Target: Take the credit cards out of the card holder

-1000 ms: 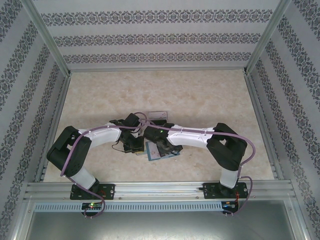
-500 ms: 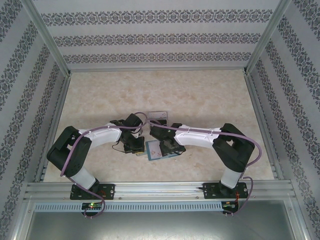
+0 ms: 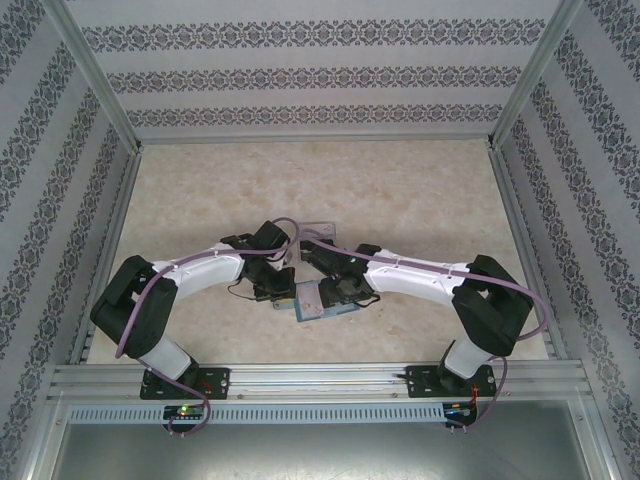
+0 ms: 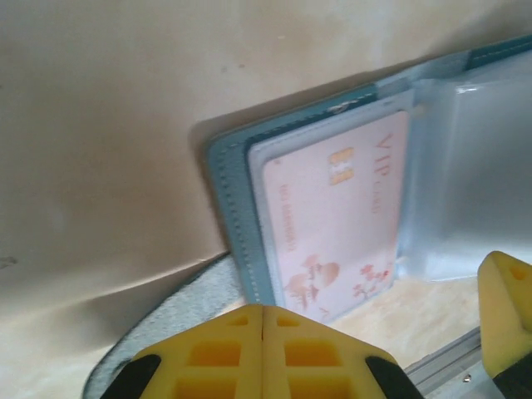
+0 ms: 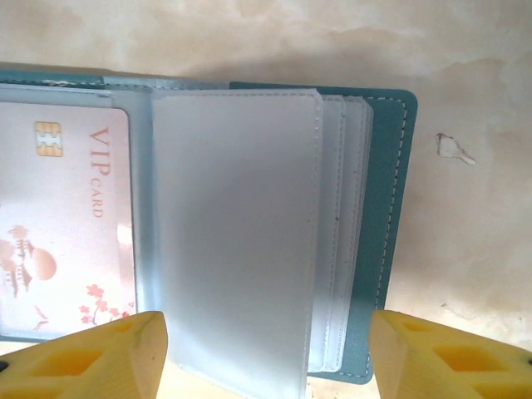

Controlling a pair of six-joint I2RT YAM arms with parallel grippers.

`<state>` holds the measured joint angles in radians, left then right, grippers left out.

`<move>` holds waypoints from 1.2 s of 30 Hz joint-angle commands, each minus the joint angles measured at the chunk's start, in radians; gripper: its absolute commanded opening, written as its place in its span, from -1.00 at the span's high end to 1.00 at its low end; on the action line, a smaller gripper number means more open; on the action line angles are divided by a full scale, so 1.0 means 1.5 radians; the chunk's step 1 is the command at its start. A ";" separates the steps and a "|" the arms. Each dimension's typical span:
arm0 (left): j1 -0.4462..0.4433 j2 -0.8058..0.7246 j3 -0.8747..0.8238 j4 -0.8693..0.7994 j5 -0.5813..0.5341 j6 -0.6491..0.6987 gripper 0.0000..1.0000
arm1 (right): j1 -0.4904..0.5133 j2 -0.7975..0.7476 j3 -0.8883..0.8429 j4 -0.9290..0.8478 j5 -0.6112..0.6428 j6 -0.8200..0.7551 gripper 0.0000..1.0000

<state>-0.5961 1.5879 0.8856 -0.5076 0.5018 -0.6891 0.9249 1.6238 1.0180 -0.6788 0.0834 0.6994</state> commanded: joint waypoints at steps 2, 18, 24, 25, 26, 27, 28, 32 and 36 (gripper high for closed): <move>-0.018 0.020 0.028 0.004 0.011 -0.009 0.89 | -0.006 -0.015 0.017 0.002 -0.023 -0.008 -0.22; -0.033 0.051 0.019 0.031 0.010 -0.022 0.91 | -0.024 -0.004 0.034 0.098 -0.125 0.015 0.20; -0.036 0.059 0.014 0.039 0.008 -0.027 0.93 | -0.054 0.007 -0.017 0.204 -0.201 0.059 0.43; -0.036 0.059 0.014 0.039 0.007 -0.026 0.94 | -0.058 0.009 -0.023 0.212 -0.206 0.062 0.46; -0.036 0.060 0.014 0.039 0.005 -0.026 0.95 | -0.062 0.013 -0.027 0.220 -0.212 0.064 0.49; -0.036 0.061 0.013 0.038 0.003 -0.026 0.95 | -0.065 0.016 -0.032 0.228 -0.217 0.066 0.52; -0.036 0.062 0.011 0.037 0.001 -0.026 0.96 | -0.068 0.019 -0.037 0.233 -0.221 0.068 0.54; -0.036 0.065 0.010 0.031 -0.005 -0.023 0.98 | -0.079 0.036 -0.056 0.268 -0.250 0.078 0.57; -0.036 0.068 0.006 0.030 -0.007 -0.021 0.99 | -0.083 0.047 -0.073 0.294 -0.268 0.088 0.57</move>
<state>-0.6407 1.6768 0.9100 -0.4698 0.5045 -0.7155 0.8082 1.6764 0.9287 -0.2932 -0.2737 0.8066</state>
